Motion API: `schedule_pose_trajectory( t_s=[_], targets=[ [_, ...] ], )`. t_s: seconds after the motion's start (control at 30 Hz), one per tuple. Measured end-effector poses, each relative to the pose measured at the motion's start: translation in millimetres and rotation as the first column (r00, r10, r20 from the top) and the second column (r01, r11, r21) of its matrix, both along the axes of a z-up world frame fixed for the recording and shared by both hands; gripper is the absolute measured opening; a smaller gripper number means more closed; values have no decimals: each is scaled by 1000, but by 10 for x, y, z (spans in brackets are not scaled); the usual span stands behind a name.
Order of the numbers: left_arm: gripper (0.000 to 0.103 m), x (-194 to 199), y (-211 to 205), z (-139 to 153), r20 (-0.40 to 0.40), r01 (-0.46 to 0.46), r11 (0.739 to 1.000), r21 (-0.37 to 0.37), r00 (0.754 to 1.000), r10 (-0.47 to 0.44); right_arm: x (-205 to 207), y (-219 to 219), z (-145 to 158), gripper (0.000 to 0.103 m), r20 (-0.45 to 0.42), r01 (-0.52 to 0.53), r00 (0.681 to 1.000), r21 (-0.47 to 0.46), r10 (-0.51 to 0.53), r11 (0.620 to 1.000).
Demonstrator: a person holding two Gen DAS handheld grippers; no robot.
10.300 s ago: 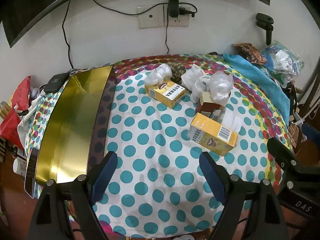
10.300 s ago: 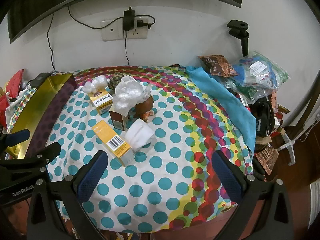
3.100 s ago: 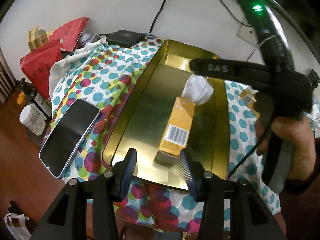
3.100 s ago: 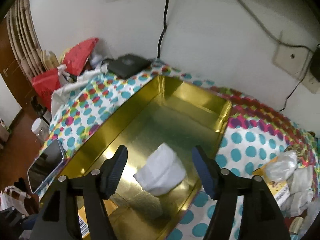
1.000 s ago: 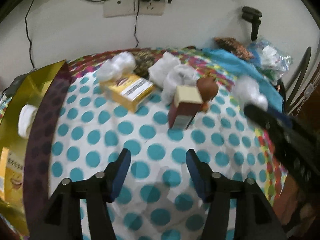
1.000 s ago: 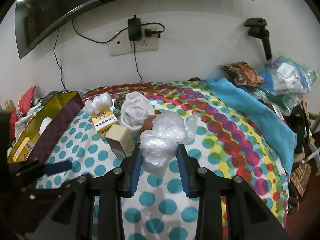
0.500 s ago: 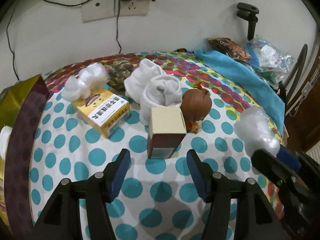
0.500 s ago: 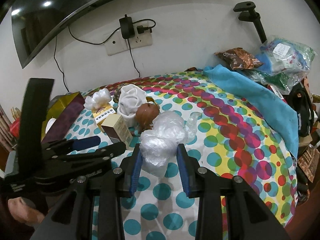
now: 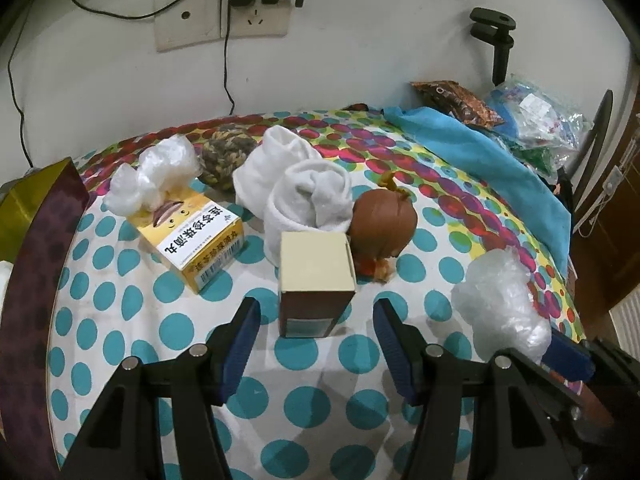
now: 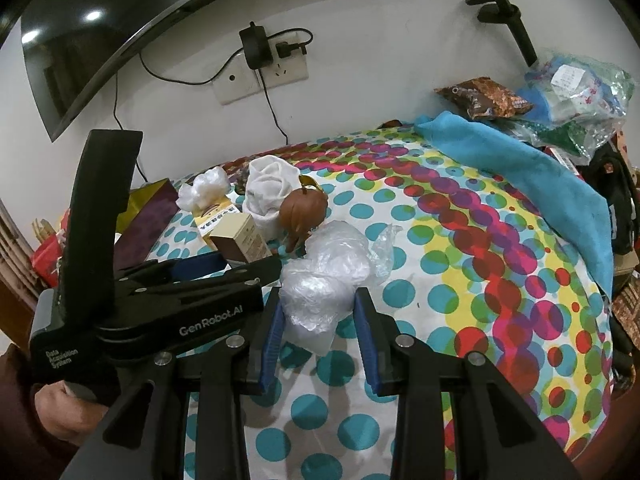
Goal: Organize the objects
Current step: 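Grasp the small cream-topped brown box with the left gripper, then carry the cream-topped box over the gold tray with the left gripper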
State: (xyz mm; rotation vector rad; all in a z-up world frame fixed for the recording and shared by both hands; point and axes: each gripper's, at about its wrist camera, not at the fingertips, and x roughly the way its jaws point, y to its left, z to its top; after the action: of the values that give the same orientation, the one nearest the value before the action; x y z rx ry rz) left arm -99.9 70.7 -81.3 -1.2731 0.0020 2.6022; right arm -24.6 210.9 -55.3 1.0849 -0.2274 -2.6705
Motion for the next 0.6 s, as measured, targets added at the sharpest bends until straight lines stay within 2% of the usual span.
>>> schedule_pose_trajectory(
  t_s=[0.17, 0.2, 0.23, 0.27, 0.6],
  targets=[
    [59, -14, -5, -12, -3, -4, 1000, 16, 1000, 4, -1, 4, 4, 32, 0, 0, 1000, -4, 0, 1000],
    [51, -15, -14, -12, -2, -6, 1000, 21, 1000, 6, 1, 6, 4, 32, 0, 2, 1000, -4, -2, 1000],
    [36, -17, -21, -16, 0, -10, 1000, 24, 1000, 10, 2, 12, 2, 32, 1, 3, 1000, -7, -3, 1000],
    [32, -33, -25, -35, 13, -13, 1000, 18, 1000, 13, -1, 14, -2, 32, 5, 1, 1000, -10, -1, 1000],
    [30, 35, -100, -48, 14, -38, 999, 16, 999, 38, 3, 1, -1, 32, 6, -2, 1000, -8, 2, 1000]
  ],
)
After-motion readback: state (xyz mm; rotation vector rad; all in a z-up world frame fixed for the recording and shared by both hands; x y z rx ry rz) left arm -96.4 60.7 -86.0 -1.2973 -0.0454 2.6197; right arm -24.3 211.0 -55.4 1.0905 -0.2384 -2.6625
